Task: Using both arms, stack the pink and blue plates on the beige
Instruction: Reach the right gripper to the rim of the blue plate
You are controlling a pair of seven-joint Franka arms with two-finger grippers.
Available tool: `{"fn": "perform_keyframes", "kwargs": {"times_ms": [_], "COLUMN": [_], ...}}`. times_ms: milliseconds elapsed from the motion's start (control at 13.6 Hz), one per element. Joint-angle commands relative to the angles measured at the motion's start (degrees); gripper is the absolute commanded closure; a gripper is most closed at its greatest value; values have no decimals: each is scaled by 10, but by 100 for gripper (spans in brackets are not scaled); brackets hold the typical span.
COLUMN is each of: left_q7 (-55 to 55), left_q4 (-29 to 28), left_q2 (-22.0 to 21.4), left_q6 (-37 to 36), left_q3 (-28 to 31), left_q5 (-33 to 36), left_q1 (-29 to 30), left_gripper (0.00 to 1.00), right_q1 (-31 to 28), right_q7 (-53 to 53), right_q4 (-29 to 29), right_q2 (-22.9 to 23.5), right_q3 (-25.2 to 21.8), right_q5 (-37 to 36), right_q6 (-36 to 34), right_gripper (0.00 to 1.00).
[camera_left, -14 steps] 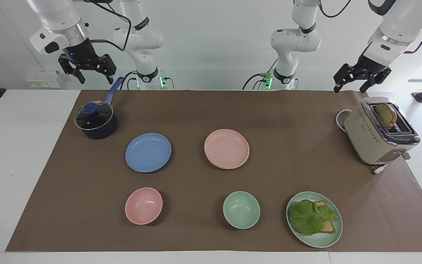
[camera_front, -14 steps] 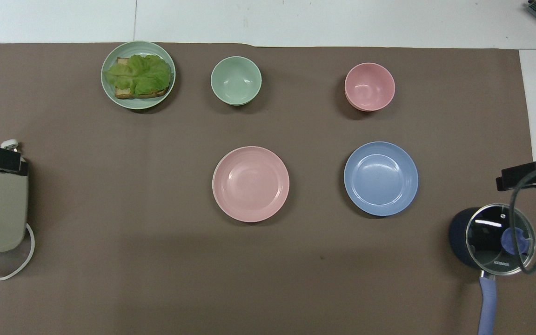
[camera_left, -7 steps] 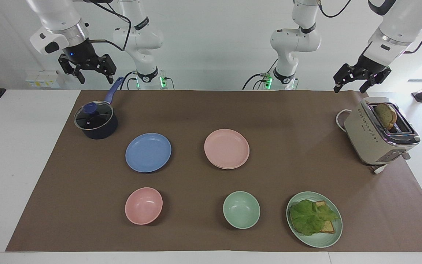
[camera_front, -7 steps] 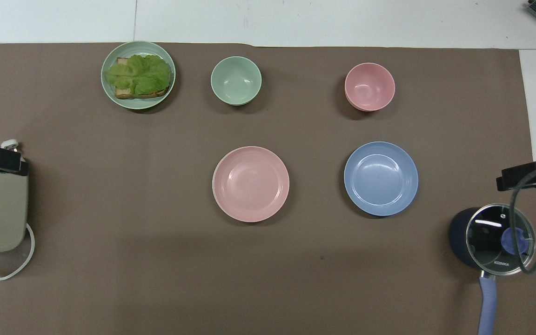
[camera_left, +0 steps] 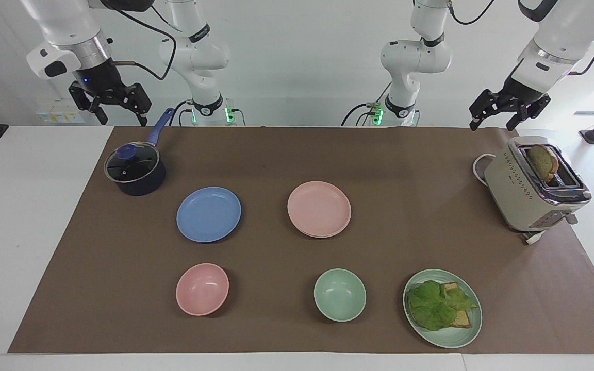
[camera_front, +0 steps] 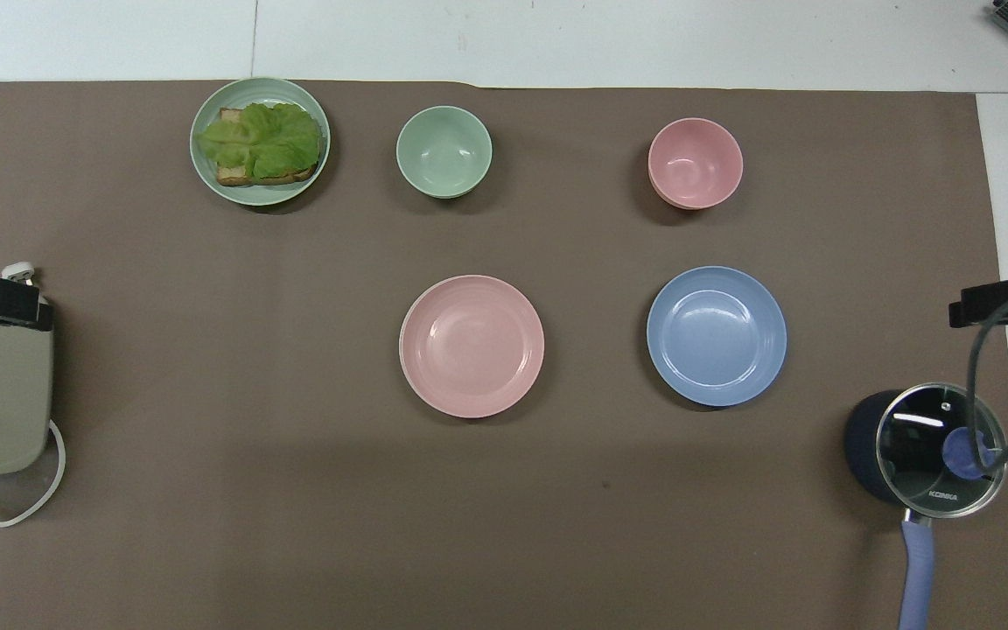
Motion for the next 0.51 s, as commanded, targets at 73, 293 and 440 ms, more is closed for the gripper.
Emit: {"fn": "perform_keyframes", "kwargs": {"times_ms": [73,293,440], "left_q7": [6,6,6], "left_q4": [0,0,0], "left_q2": [-4,-5,-4], "left_q6": [-8,-8,-8], "left_q3": [-5,-5,-5], "left_q5": [13,13,13], "left_q1": [5,5,5], "left_gripper": [0,0,0], "right_q1": [2,6,21], "right_q7": [-17,-18,-23], "right_q4": [-76,-119,-180], "right_q2": [31,86,102], "right_q3": [4,8,8], "right_q5": [4,8,12], "right_q6": [100,162,252], "right_gripper": [0,0,0]}}
